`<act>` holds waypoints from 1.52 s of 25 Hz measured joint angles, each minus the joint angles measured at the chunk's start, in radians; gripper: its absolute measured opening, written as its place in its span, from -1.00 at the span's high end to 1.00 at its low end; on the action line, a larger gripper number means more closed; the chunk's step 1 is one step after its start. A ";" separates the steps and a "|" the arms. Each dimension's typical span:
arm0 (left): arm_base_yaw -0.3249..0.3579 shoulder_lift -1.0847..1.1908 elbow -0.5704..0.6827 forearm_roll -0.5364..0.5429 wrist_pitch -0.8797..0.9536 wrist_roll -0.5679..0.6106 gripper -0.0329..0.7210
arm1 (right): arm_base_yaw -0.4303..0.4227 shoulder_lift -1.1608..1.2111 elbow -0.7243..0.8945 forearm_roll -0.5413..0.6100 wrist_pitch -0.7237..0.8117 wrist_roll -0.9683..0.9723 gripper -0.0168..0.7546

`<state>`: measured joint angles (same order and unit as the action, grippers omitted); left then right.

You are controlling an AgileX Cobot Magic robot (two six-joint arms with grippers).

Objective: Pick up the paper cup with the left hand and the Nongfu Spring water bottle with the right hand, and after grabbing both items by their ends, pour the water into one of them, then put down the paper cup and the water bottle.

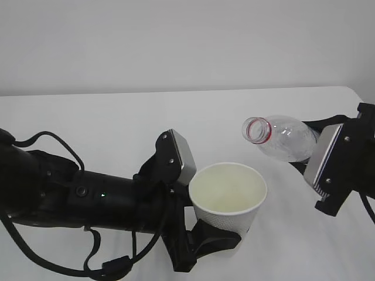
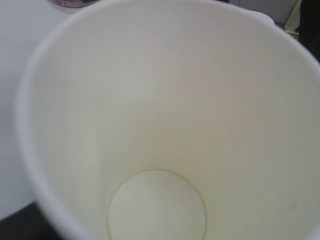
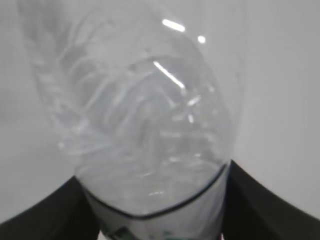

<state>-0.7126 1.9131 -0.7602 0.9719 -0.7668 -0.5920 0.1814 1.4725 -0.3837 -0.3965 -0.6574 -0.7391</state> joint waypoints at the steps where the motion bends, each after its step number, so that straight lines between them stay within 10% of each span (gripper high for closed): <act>1: 0.000 0.000 0.000 0.000 0.000 0.000 -0.53 | 0.000 0.000 0.000 0.004 -0.005 -0.010 -0.28; 38: 0.000 0.000 0.000 0.018 0.004 -0.002 -0.53 | 0.000 -0.049 0.000 0.119 -0.100 -0.316 -0.28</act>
<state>-0.7126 1.9131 -0.7602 0.9894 -0.7632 -0.5937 0.1814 1.4239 -0.3837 -0.2778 -0.7576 -1.0555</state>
